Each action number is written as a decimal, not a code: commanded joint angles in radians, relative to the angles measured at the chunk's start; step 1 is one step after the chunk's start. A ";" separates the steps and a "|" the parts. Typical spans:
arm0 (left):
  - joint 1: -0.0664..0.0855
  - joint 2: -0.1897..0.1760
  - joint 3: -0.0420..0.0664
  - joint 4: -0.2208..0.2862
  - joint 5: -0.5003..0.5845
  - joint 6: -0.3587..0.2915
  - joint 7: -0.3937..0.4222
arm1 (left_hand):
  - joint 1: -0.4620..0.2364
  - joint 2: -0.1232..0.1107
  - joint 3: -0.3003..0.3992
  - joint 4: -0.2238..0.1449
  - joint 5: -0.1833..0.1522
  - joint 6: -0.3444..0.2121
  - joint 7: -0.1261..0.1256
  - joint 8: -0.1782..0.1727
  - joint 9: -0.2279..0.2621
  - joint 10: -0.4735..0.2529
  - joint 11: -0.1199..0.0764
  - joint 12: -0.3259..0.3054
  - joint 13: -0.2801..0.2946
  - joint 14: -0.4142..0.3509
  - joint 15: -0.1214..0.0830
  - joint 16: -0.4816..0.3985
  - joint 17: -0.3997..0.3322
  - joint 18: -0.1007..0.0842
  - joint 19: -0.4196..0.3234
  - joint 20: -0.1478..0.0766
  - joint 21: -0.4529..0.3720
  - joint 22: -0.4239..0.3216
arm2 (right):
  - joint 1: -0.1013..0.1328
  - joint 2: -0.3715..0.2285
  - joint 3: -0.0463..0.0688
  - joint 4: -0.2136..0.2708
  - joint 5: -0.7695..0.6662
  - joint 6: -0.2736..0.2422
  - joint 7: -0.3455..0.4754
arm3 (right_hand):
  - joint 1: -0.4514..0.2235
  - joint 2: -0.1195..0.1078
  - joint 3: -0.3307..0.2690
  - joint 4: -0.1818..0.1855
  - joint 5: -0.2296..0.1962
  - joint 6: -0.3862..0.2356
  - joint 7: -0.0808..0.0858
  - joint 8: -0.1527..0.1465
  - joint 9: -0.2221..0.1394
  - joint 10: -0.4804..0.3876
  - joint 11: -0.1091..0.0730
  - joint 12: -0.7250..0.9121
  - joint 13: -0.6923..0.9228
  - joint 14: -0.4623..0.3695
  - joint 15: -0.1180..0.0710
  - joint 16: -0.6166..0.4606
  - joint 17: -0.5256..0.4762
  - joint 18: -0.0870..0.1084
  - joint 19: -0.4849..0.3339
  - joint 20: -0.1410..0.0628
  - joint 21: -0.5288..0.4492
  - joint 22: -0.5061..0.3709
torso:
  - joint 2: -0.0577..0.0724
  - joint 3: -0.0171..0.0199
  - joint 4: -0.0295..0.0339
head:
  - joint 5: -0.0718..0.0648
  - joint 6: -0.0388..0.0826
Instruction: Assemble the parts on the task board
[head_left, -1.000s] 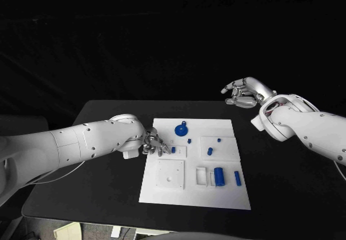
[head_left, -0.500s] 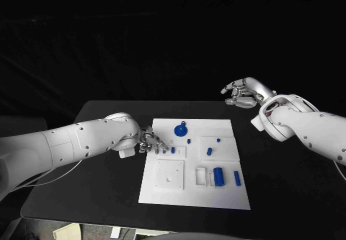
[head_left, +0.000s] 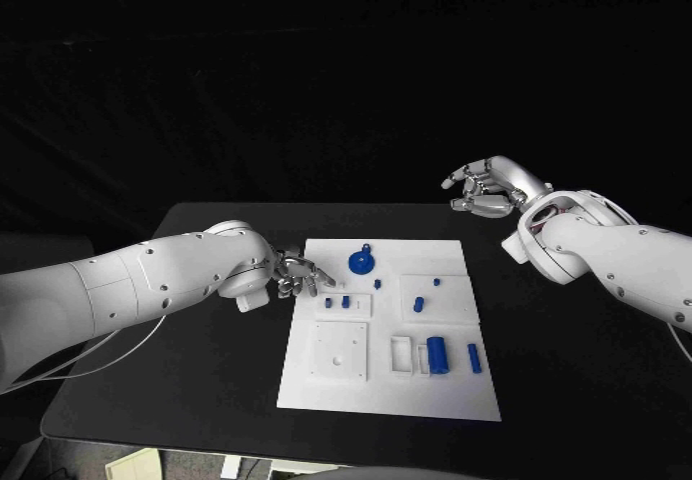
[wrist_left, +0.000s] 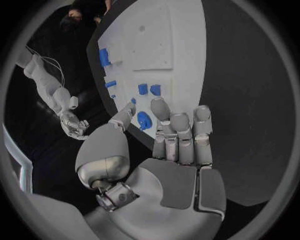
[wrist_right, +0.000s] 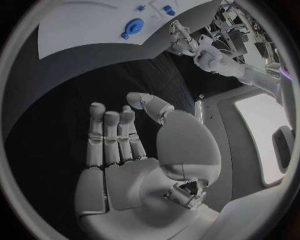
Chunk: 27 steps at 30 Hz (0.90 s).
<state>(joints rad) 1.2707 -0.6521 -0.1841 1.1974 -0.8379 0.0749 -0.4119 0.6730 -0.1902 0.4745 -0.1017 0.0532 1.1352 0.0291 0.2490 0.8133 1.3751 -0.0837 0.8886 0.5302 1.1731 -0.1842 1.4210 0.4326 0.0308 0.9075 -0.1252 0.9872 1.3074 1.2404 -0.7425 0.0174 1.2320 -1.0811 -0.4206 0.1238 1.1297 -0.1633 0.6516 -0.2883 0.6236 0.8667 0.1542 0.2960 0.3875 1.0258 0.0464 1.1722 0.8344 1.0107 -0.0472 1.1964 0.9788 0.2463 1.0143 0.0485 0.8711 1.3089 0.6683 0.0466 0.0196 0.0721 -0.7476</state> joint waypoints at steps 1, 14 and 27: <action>0.000 -0.002 0.001 0.004 0.040 -0.036 0.025 | 0.042 0.063 -0.019 -0.047 -0.001 -0.015 0.003 -0.010 -0.002 -0.007 0.004 -0.007 -0.002 -0.006 0.003 -0.008 -0.003 0.010 -0.007 -0.139 -0.006 0.008 | 0.000 0.000 0.000 0.003 -0.002 0.004 0.005 | 0.004 -0.008 0.006 0.000 0.005 0.000 0.005 -0.004 -0.001 -0.008 0.001 -0.001 -0.001 -0.002 -0.006 -0.003 -0.001 0.015 -0.005 0.000 -0.001 0.018 | 0.000 0.0002 0.0000 | 0.000 0.002; 0.000 -0.014 0.000 0.029 0.017 -0.015 0.039 | 0.232 0.134 0.057 -0.157 0.046 -0.024 0.013 -0.027 -0.026 -0.007 0.014 -0.012 -0.007 -0.003 0.012 -0.015 -0.009 -0.001 0.002 -0.132 -0.009 0.008 | 0.000 -0.004 0.000 0.005 -0.002 0.005 0.005 | 0.004 -0.008 0.007 0.000 0.005 0.000 0.005 -0.004 -0.001 -0.008 0.001 0.000 -0.001 -0.002 -0.006 -0.002 -0.001 0.015 -0.005 0.000 0.000 0.018 | 0.000 0.0001 -0.0005 | 0.000 0.005; -0.008 -0.015 -0.006 0.056 -0.073 -0.018 0.056 | 0.213 0.089 0.039 -0.141 -0.005 -0.020 0.014 -0.027 -0.032 -0.007 0.015 -0.013 -0.009 -0.005 0.014 -0.015 -0.009 -0.004 0.003 -0.130 -0.011 0.008 | 0.000 -0.006 0.000 0.008 -0.001 0.005 0.005 | 0.004 -0.008 0.007 0.000 0.005 0.000 0.005 -0.004 -0.001 -0.008 0.001 0.000 -0.001 -0.002 -0.006 -0.002 -0.001 0.015 -0.005 0.000 0.000 0.017 | 0.000 -0.0001 0.0003 | 0.001 0.007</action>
<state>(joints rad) 1.2659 -0.6690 -0.1894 1.2476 -0.8619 0.0592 -0.3766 0.8880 -0.0910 0.5171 -0.2460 0.0520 1.1123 0.0389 0.2275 0.7827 1.3665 -0.0750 0.8788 0.5227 1.1701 -0.1760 1.4100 0.4246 0.0307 0.9076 -0.1252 0.9816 1.3080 1.2404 -0.7479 0.0174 1.2373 -1.0809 -0.4206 0.1238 1.1297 -0.1633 0.6515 -0.2883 0.6235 0.8677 0.1516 0.2960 0.3876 1.0258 0.0464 1.1722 0.8344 1.0108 -0.0471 1.1964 0.9789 0.2464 1.0143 0.0485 0.8711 1.3089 0.6682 0.0466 0.0192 0.0732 -0.7407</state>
